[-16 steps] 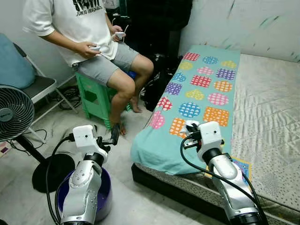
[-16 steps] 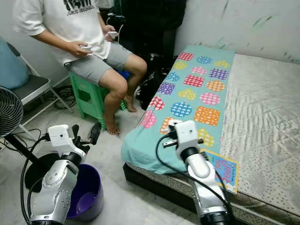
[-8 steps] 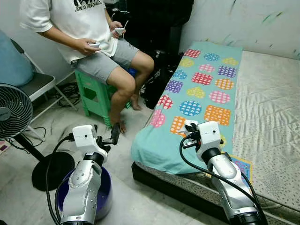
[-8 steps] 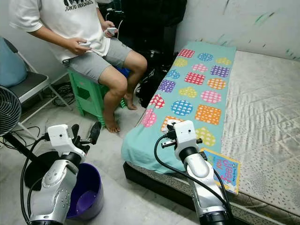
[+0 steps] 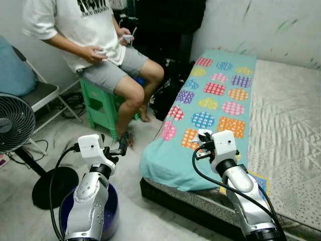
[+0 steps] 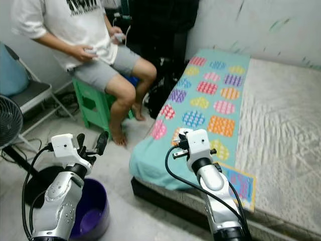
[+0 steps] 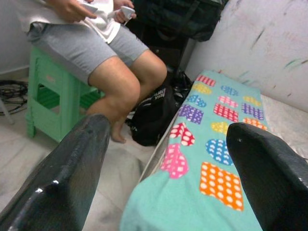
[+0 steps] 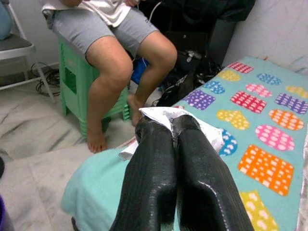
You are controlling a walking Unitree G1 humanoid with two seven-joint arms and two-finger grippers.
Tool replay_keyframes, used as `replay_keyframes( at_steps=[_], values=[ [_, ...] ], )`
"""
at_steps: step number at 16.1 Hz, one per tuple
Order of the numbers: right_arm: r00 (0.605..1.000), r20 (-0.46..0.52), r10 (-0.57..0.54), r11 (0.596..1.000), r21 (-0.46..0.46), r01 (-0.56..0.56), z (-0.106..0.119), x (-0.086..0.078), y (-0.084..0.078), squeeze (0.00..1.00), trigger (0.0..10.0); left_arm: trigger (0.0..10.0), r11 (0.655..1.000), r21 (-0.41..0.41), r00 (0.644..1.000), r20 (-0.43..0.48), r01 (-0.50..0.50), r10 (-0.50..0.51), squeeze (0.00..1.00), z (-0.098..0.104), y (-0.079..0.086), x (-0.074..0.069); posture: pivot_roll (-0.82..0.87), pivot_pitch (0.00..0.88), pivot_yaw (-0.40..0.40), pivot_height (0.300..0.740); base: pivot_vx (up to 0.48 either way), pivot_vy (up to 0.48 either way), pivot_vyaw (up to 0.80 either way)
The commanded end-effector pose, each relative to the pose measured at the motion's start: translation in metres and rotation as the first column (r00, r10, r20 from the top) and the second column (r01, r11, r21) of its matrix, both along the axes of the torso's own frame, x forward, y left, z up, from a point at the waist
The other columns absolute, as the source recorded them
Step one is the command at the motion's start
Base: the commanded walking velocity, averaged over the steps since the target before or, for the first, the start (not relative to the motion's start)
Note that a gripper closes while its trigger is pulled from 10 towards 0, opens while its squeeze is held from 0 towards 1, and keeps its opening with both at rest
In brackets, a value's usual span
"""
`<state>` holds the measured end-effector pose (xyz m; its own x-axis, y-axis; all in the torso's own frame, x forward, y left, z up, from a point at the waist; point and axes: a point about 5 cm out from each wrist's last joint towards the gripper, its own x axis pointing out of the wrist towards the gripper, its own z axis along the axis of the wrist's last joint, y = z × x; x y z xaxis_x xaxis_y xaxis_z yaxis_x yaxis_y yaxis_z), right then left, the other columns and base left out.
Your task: Clean up the room
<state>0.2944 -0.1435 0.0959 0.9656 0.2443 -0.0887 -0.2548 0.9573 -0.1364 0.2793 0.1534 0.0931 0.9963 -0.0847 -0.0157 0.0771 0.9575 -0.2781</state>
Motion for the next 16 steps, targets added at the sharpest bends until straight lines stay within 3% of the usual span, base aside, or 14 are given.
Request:
replay_keyframes(
  at_steps=[1,4,10,16],
  values=[
    [1.000,0.020,0.011,1.000,0.006,-0.011,0.0054,0.0022,0.0035,0.00,10.0,10.0,1.000,0.012,1.000,0.015,0.000,0.000,0.00,0.0028,0.0028,-0.0004,-0.12,0.000,0.035,0.740,0.304,0.000,0.00],
    [1.000,0.022,0.015,1.000,0.004,-0.015,0.0055,0.0025,0.0040,0.00,10.0,10.0,1.000,0.017,1.000,0.011,-0.001,0.001,0.00,0.0023,0.0028,-0.0005,-0.12,0.000,0.035,0.740,0.279,0.000,0.00],
    [1.000,0.022,0.020,1.000,0.001,-0.020,0.0053,0.0031,0.0044,0.00,10.0,10.0,1.000,0.017,1.000,0.009,0.001,-0.002,0.00,0.0015,0.0019,-0.0006,-0.12,0.000,0.032,0.740,0.042,0.000,0.00],
    [1.000,0.022,0.021,1.000,0.001,-0.021,0.0051,0.0030,0.0051,0.00,10.0,10.0,1.000,0.013,1.000,0.011,0.003,-0.003,0.00,0.0019,0.0018,-0.0001,-0.12,0.000,0.033,0.740,0.323,0.000,0.00]
  ],
)
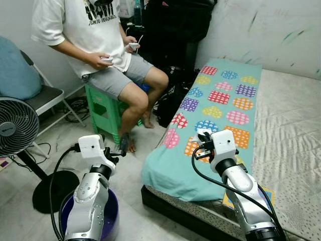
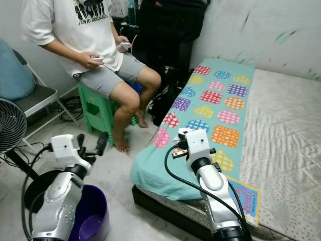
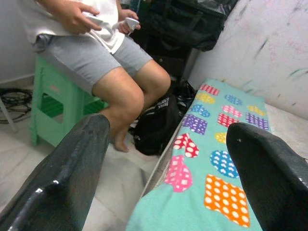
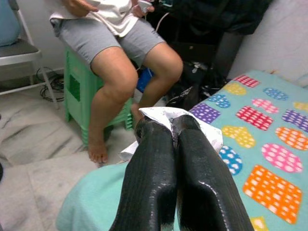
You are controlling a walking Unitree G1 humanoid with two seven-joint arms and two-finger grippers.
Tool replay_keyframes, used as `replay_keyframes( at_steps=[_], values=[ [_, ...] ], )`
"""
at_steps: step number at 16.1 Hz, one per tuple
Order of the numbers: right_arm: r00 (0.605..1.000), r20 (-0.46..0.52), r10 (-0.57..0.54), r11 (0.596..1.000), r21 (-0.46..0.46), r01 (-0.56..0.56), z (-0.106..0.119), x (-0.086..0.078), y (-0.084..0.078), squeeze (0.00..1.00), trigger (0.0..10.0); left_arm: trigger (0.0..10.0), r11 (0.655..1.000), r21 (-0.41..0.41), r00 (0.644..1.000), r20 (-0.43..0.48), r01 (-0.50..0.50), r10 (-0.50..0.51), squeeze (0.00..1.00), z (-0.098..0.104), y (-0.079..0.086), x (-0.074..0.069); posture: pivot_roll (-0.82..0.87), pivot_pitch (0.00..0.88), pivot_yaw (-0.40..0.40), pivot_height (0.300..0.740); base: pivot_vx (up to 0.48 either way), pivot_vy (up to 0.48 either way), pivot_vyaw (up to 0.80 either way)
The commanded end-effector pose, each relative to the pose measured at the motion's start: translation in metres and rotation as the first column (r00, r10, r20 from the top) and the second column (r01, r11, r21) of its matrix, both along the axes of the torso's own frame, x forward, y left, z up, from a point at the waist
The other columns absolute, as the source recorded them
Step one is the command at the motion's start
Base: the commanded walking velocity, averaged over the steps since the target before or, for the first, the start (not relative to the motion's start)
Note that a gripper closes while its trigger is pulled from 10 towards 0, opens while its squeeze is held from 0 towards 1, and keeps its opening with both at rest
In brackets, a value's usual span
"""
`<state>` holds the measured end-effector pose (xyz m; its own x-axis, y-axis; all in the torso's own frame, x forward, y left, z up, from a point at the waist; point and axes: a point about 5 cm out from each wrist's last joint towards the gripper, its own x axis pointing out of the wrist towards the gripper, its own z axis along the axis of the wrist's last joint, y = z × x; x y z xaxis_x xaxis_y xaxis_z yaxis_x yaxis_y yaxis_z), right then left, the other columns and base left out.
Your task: Clean up the room
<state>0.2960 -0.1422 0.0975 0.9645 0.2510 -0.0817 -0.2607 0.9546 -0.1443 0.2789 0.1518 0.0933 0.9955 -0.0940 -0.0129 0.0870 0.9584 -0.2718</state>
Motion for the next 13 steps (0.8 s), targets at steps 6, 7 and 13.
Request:
replay_keyframes(
  at_steps=[6,7,13],
  values=[
    [1.000,0.012,0.008,1.000,0.006,-0.008,0.0032,0.0013,0.0032,0.00,10.0,10.0,1.000,0.008,1.000,0.006,-0.008,0.008,0.00,0.0019,0.0042,0.0010,-0.12,0.000,0.034,0.740,0.357,0.000,0.00],
    [1.000,0.012,0.008,1.000,0.006,-0.008,0.0032,0.0013,0.0032,0.00,10.0,10.0,1.000,0.006,1.000,0.007,-0.010,0.010,0.00,0.0021,0.0045,0.0011,-0.12,0.000,0.035,0.740,0.356,0.000,0.00],
    [1.000,0.014,0.009,1.000,-0.004,-0.009,0.0025,0.0008,0.0026,0.00,10.0,10.0,1.000,0.006,1.000,-0.004,-0.028,0.028,0.00,0.0010,0.0060,0.0023,-0.12,0.000,0.034,0.740,0.000,0.000,0.21]
  ],
)
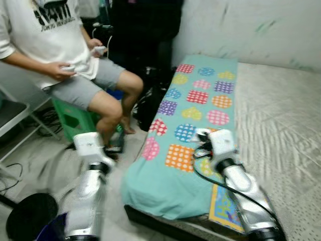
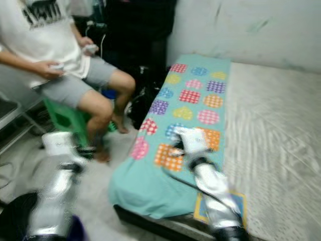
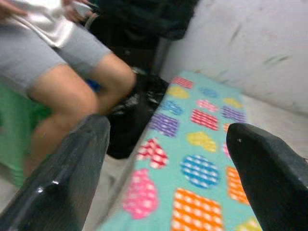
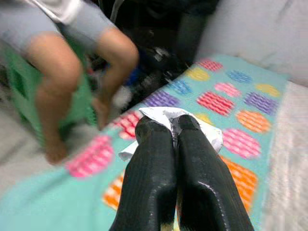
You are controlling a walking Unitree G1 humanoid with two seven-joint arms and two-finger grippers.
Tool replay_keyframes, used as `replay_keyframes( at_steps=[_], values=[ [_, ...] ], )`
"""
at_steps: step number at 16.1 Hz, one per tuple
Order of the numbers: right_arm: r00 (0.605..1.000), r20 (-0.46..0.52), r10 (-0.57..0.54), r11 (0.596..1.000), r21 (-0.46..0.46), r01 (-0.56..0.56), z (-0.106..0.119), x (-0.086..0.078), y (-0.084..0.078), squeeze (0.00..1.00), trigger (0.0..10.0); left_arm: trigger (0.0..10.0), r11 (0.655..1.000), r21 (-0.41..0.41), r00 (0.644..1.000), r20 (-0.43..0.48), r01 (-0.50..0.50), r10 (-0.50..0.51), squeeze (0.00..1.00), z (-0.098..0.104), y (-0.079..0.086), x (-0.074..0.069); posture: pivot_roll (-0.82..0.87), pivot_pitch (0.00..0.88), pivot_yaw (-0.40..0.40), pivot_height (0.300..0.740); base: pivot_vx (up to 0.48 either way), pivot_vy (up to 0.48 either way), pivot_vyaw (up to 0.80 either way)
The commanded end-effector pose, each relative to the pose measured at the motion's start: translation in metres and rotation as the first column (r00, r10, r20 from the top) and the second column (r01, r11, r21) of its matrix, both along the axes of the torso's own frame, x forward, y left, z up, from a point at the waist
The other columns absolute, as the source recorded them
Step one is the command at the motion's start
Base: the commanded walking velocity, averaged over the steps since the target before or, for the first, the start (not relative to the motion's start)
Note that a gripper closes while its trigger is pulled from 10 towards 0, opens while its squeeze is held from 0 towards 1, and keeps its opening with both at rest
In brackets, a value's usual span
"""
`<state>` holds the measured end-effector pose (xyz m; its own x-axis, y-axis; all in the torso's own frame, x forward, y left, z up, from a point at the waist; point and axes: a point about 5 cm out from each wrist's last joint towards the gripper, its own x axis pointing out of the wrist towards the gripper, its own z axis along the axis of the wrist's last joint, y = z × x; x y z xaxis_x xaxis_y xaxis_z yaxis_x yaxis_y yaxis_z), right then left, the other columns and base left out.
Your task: Clean up the room
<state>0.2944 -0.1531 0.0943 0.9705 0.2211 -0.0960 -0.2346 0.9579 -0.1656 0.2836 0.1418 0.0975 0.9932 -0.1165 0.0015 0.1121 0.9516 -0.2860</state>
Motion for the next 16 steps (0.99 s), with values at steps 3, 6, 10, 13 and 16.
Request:
replay_keyframes(
  at_steps=[3,6,10,13,16],
  values=[
    [0.999,0.026,0.040,0.999,0.018,-0.041,0.006,0.003,0.014,0.00,10.0,10.0,0.998,0.023,0.998,-0.018,-0.055,0.055,0.00,-0.003,0.016,-0.002,-0.12,0.000,0.032,0.740,0.000,0.000,0.80],
    [0.999,0.027,0.043,0.999,0.017,-0.044,0.007,0.003,0.014,0.00,10.0,10.0,0.998,0.024,0.998,-0.018,-0.058,0.059,0.00,-0.003,0.016,-0.002,-0.12,0.000,0.030,0.740,0.000,0.000,0.80],
    [0.998,0.037,0.042,0.999,0.015,-0.043,0.010,0.010,0.015,0.00,10.0,10.0,0.997,0.012,0.997,0.001,-0.074,0.074,0.00,0.006,0.020,0.007,-0.13,0.000,0.029,0.740,0.000,0.000,0.80],
    [0.998,0.049,0.048,0.999,0.008,-0.048,0.014,0.011,0.014,0.00,10.0,10.0,0.996,0.038,0.996,0.038,-0.083,0.082,0.00,0.013,0.019,0.012,-0.13,0.000,0.016,0.740,0.000,0.000,0.80],
    [0.997,0.063,0.052,0.999,-0.003,-0.052,0.016,0.016,0.013,0.00,10.0,10.0,0.992,0.044,0.992,0.039,-0.120,0.118,0.00,0.011,0.028,0.014,-0.13,0.000,0.022,0.740,0.000,0.000,0.80]
  ],
)
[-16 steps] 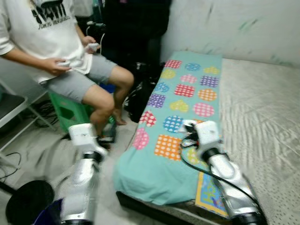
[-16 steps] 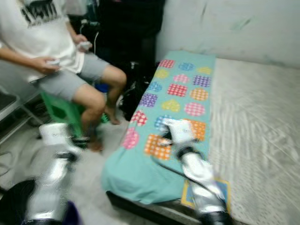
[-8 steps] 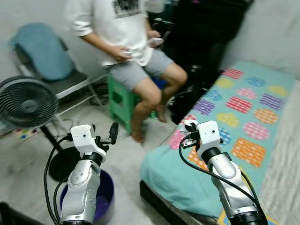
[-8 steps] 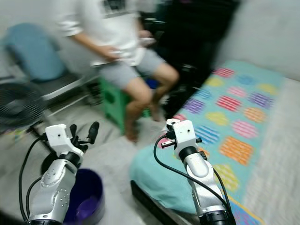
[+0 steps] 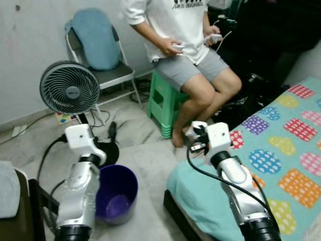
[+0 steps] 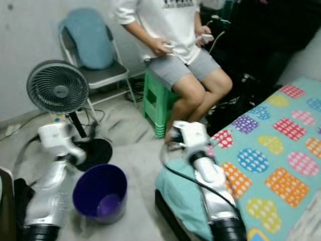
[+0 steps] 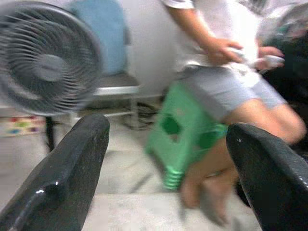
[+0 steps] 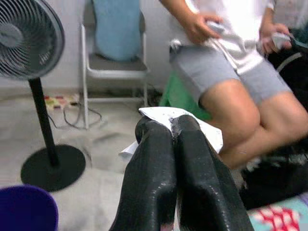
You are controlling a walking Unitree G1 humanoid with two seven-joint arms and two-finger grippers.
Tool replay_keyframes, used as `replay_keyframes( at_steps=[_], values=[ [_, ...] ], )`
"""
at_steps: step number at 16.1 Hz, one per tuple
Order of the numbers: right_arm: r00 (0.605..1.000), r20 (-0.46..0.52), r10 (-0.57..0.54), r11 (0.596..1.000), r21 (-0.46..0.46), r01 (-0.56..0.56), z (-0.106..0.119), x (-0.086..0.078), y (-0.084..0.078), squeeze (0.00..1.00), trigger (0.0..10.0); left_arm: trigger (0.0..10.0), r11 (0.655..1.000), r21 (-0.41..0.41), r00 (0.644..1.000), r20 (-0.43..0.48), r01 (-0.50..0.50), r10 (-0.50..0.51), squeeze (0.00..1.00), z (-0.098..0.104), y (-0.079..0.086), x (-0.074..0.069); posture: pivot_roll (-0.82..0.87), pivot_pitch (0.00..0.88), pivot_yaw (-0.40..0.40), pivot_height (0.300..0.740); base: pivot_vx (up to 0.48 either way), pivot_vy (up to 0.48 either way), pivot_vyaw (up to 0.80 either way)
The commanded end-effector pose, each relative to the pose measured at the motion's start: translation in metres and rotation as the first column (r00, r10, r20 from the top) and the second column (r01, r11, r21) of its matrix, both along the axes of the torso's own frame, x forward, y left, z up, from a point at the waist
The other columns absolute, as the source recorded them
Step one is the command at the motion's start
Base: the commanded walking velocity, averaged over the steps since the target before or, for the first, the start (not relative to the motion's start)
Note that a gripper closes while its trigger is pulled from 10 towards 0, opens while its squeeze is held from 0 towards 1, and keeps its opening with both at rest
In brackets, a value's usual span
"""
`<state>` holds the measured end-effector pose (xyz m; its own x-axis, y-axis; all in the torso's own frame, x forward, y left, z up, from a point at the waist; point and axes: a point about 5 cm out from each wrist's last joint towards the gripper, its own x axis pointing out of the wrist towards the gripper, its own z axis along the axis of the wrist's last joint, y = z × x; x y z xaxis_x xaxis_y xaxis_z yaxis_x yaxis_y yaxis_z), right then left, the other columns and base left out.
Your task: Clean up the room
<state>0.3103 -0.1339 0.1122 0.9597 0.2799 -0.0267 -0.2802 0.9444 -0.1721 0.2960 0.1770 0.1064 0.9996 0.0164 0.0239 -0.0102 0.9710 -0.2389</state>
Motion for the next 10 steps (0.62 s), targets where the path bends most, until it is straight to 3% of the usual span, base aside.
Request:
replay_keyframes(
  at_steps=[1,7,10],
  values=[
    [1.000,0.004,-0.016,1.000,-0.008,0.016,0.001,0.003,-0.006,0.00,10.0,10.0,1.000,0.007,1.000,0.007,0.011,-0.011,0.00,0.001,-0.003,0.001,-0.13,0.000,0.029,0.740,0.000,0.000,0.80],
    [0.999,0.020,-0.046,0.999,0.000,0.046,0.001,0.002,-0.008,0.00,10.0,10.0,0.999,0.052,1.000,0.002,0.007,-0.007,0.00,-0.004,0.007,0.004,-0.15,0.000,0.047,0.740,0.000,0.000,0.80],
    [0.998,0.028,-0.049,0.999,-0.009,0.049,0.003,0.005,-0.012,0.00,10.0,10.0,0.999,0.045,1.000,0.014,0.005,-0.006,0.00,-0.002,0.004,0.007,-0.15,0.000,0.045,0.740,0.000,0.000,0.80]
  ],
)
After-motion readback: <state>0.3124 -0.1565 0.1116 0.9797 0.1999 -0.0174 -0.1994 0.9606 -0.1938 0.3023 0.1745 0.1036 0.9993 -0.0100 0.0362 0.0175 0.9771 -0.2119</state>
